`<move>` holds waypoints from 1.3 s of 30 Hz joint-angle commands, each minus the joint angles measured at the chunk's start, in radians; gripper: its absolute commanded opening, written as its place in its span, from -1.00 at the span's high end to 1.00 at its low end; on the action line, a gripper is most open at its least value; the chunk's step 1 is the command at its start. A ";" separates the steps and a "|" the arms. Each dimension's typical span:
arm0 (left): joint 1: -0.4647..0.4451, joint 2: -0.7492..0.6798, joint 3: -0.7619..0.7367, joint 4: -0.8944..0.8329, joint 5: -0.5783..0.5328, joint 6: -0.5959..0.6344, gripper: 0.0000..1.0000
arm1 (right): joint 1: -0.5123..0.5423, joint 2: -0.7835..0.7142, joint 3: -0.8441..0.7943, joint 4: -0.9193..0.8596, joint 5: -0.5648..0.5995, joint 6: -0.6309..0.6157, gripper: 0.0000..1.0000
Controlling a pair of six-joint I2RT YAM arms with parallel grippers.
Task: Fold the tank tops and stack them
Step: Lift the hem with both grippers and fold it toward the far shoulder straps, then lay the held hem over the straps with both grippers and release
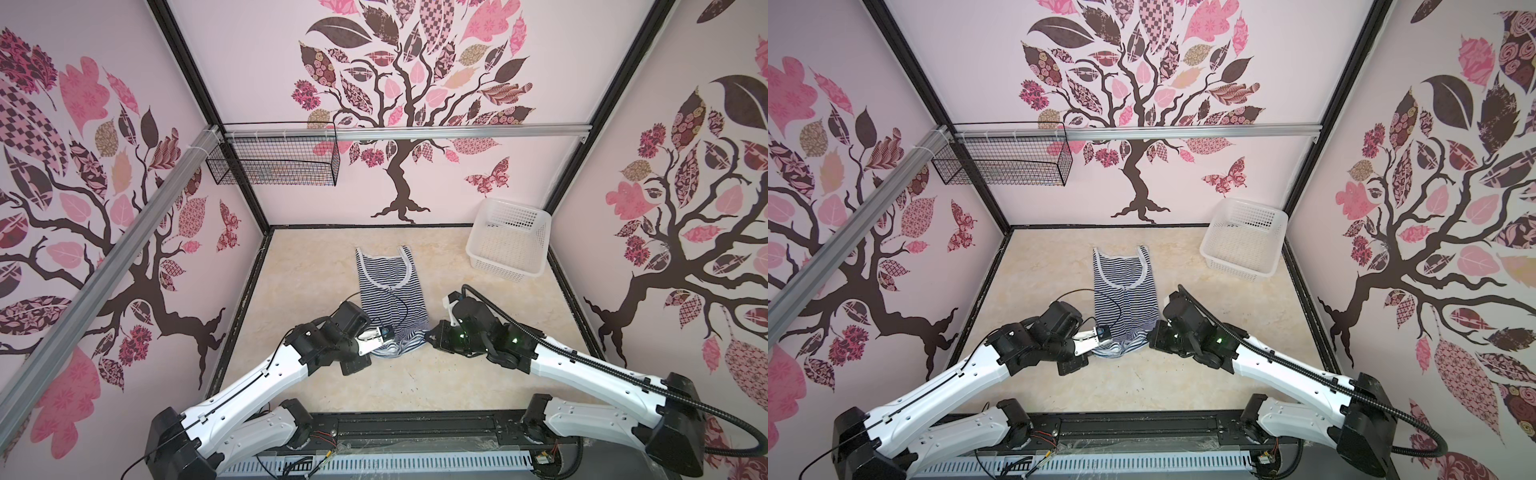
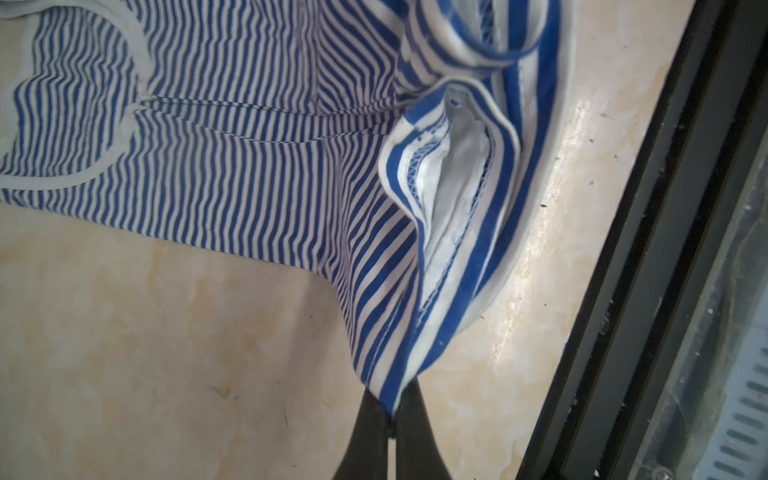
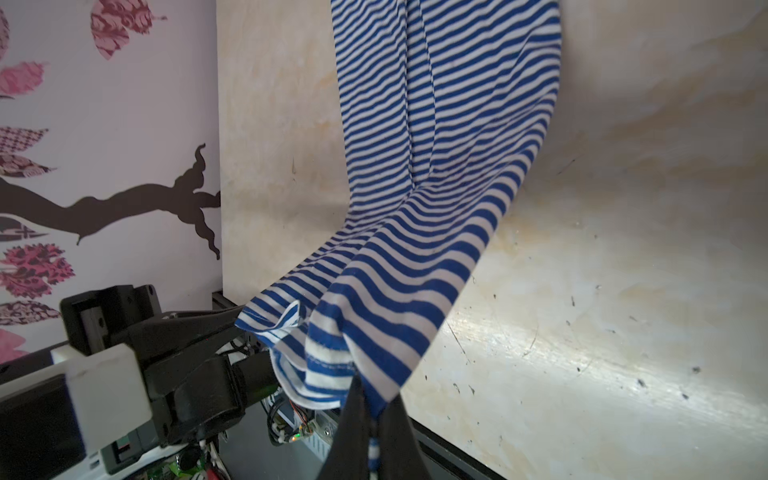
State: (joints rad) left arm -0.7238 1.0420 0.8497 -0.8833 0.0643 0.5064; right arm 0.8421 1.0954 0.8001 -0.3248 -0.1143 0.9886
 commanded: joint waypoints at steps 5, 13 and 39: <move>0.072 0.063 0.104 0.125 -0.043 -0.045 1.00 | -0.083 0.071 0.167 -0.035 -0.033 -0.103 1.00; 0.118 0.166 0.178 0.213 -0.090 -0.049 1.00 | -0.178 0.217 0.337 -0.050 -0.089 -0.181 1.00; 0.359 0.694 0.412 0.328 0.062 0.005 1.00 | -0.388 0.851 0.705 0.008 -0.276 -0.274 1.00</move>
State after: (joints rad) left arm -0.3672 1.7145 1.2247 -0.5678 0.1127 0.5018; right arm 0.4725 1.8961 1.4437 -0.3233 -0.3546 0.7284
